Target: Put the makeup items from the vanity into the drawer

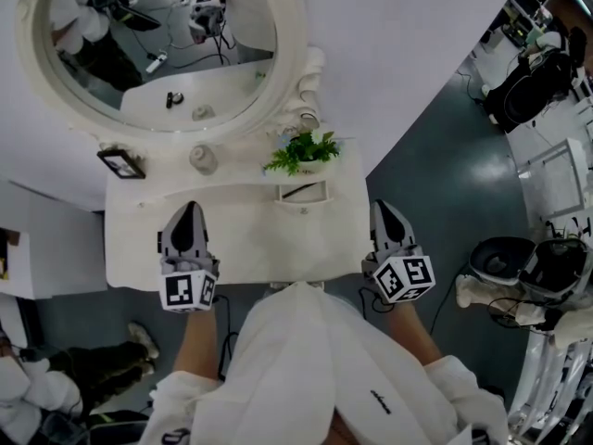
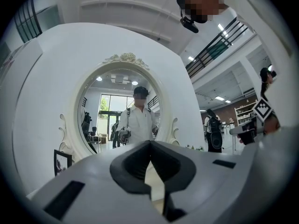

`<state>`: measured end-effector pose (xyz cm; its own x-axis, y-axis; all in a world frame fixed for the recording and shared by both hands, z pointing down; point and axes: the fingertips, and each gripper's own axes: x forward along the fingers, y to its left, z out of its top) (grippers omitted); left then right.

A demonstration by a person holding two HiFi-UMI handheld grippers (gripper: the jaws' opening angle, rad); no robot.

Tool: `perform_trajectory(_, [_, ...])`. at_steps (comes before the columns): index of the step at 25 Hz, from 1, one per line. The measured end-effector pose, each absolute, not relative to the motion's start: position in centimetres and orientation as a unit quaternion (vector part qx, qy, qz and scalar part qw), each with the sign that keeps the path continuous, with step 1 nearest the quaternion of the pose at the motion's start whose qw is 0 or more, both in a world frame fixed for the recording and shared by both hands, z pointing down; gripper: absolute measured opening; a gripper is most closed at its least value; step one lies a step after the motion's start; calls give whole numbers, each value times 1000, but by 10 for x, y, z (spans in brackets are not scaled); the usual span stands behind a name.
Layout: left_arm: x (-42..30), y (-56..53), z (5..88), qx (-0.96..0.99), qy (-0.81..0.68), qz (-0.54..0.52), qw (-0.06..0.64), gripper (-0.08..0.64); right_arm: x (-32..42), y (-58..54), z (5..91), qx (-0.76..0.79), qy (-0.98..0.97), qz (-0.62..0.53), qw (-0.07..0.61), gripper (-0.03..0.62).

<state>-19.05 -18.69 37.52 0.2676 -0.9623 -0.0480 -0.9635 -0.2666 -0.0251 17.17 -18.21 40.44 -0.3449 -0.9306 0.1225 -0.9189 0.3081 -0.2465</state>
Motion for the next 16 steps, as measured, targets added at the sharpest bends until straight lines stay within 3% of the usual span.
perform_trajectory(16, [-181,-193,374,-802,596,18,22,26,169,-188,407,-567,811,-142,23,17])
